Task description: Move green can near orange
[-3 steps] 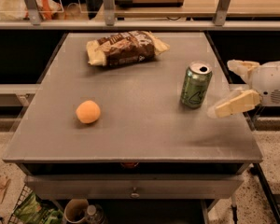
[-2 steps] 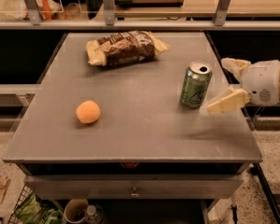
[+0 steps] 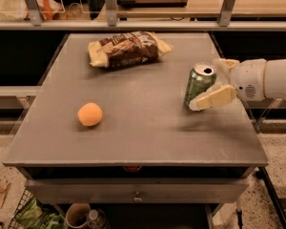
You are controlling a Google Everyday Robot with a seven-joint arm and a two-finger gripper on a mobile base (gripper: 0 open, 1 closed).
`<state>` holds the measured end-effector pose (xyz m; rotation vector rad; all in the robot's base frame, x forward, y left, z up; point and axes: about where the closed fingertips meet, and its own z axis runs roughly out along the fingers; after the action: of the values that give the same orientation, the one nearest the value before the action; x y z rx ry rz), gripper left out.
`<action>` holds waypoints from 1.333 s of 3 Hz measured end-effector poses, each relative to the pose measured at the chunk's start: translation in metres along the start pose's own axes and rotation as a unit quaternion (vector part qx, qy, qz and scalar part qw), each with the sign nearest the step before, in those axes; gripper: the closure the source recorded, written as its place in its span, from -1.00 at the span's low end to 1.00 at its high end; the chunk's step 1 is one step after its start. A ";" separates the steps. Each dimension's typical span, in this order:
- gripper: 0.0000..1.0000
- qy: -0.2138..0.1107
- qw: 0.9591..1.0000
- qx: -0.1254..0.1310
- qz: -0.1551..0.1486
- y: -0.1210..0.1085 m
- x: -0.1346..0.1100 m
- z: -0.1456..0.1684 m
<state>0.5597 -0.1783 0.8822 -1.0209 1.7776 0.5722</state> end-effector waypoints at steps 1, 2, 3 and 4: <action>-0.65 0.000 1.000 -0.015 0.022 0.003 -0.002 0.017; -0.19 -0.002 0.999 -0.032 0.030 0.009 -0.006 0.028; 0.28 -0.030 0.996 -0.058 0.053 0.028 -0.022 0.038; 0.77 -0.062 0.992 -0.089 0.067 0.052 -0.047 0.054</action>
Offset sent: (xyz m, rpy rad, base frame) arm 0.0097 0.0389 -0.0084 0.0675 0.0951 0.0550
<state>0.5515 -0.0919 0.8989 -0.9670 1.7174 0.8723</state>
